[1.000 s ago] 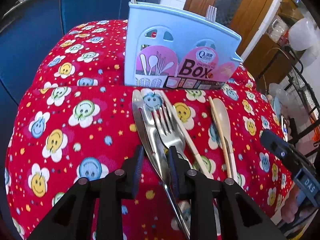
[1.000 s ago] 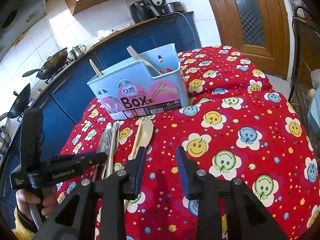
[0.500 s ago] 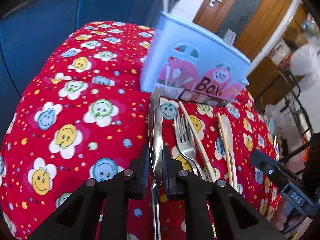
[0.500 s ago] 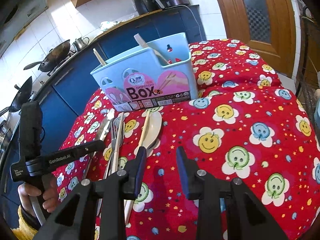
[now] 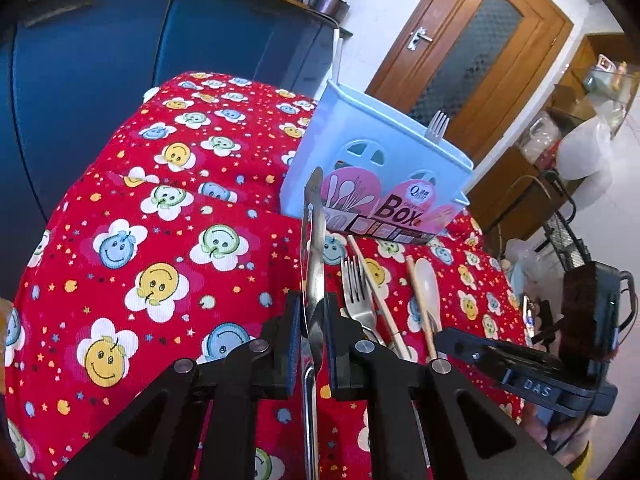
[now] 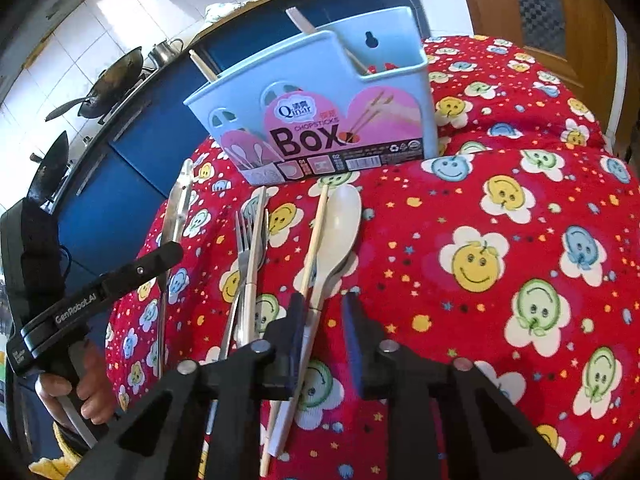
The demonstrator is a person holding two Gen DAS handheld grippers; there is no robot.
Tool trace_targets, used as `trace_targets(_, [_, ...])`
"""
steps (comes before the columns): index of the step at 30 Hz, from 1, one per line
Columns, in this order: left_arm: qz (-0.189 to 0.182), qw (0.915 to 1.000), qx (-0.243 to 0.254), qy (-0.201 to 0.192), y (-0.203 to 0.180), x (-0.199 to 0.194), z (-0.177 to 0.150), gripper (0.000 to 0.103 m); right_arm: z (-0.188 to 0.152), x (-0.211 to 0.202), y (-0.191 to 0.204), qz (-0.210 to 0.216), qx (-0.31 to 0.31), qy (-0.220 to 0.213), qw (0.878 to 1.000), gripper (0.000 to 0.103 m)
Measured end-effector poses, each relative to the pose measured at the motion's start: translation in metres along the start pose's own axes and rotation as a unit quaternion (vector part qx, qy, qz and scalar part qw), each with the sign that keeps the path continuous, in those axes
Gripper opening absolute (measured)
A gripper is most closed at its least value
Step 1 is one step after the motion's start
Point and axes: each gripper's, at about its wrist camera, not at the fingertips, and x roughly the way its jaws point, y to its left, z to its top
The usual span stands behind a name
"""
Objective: Organize utensils
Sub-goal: 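Grasp the wooden spoon with the right tool while the left tool grasps the metal knife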
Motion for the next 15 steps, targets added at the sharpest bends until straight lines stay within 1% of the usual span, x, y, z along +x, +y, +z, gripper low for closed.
trace_targets(2, [-0.004, 1.0000, -0.001, -0.003, 0.001, -0.001, 0.000, 0.011, 0.002, 0.003, -0.001, 0.008, 0.005, 0.004, 1.000, 0.012])
trace_targets(8, [-0.013, 0.9998, -0.006, -0.010, 0.003, -0.005, -0.001, 0.011, 0.007, 0.006, 0.000, 0.018, 0.007, 0.006, 1.000, 0.010])
trace_targets(13, [-0.026, 0.9992, -0.002, -0.031, -0.004, -0.015, 0.000, 0.010, 0.005, -0.004, 0.003, 0.035, -0.005, -0.018, 0.999, 0.009])
trace_targets(14, [-0.029, 0.9989, 0.000, -0.036, -0.005, -0.017, 0.000, 0.010, 0.005, -0.006, 0.004, 0.036, -0.007, -0.023, 0.999, 0.009])
trace_targets(15, [-0.033, 0.9985, 0.003, -0.043, -0.007, -0.020, 0.000, 0.007, 0.004, -0.009, 0.005, 0.040, -0.009, -0.031, 0.999, 0.009])
